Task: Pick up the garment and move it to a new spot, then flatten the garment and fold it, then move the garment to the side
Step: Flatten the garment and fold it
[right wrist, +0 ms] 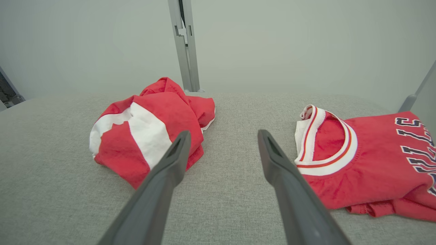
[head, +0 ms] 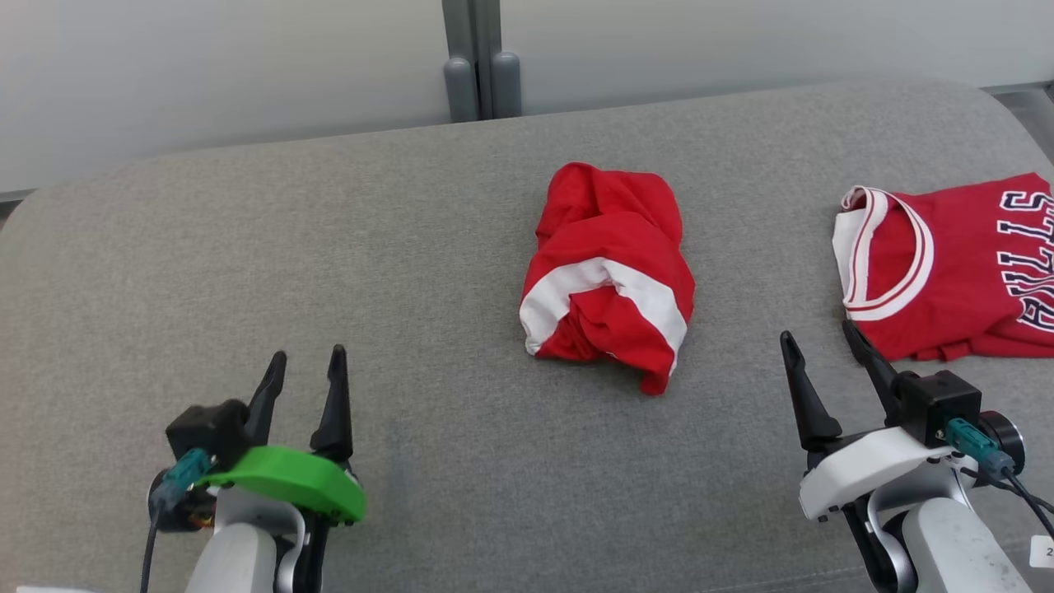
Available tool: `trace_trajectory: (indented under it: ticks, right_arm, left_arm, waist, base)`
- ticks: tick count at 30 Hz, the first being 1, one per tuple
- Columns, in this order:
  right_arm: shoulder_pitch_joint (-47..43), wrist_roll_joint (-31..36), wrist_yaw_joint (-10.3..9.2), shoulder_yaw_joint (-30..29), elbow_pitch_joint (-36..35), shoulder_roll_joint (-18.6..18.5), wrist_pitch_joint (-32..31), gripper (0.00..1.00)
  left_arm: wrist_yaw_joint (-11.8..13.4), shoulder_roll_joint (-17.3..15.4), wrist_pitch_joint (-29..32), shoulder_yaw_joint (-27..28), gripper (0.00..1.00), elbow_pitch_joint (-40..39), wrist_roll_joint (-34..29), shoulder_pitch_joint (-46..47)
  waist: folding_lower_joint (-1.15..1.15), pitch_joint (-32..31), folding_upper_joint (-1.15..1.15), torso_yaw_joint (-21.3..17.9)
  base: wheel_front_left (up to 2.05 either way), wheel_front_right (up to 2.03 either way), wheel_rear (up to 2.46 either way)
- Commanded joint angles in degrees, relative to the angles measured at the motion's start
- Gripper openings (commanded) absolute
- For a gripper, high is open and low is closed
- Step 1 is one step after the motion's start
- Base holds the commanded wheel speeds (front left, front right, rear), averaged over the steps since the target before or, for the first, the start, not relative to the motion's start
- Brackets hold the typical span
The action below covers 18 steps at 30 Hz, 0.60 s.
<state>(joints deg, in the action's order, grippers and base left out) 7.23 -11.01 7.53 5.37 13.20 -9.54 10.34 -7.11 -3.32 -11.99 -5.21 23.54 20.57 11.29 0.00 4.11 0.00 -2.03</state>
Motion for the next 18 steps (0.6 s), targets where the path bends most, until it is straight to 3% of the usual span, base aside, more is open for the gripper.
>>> trace_trajectory:
  ticks: [1, 7, 18]
  right_arm:
    - [0.9, -0.5, -0.08, 0.2, -0.2, -0.2, -0.1, 1.0]
    - [2.9, -0.7, -0.08, 2.4, -0.2, 0.6, 0.3, 1.0]
    - [4.9, -1.4, -0.08, 4.2, 2.6, 1.9, 2.4, 1.0]
  left_arm:
    - [-0.4, -0.1, 1.2, -0.9, 1.0, 1.3, 1.1, 2.2]
    - [-0.4, 0.2, 9.1, -7.2, 1.0, 7.7, 7.3, 9.2]
    - [-0.4, 0.2, 13.2, -15.3, 1.0, 17.2, 13.0, 15.2]
  waist:
    - [0.0, 1.2, 0.0, -2.0]
    - [0.0, 3.9, 0.0, -7.2]
    - [0.0, 6.8, 0.0, -15.3]
  base:
    - [0.0, 0.0, 0.0]
    - [0.0, 0.0, 0.0]
    - [0.0, 0.0, 0.0]
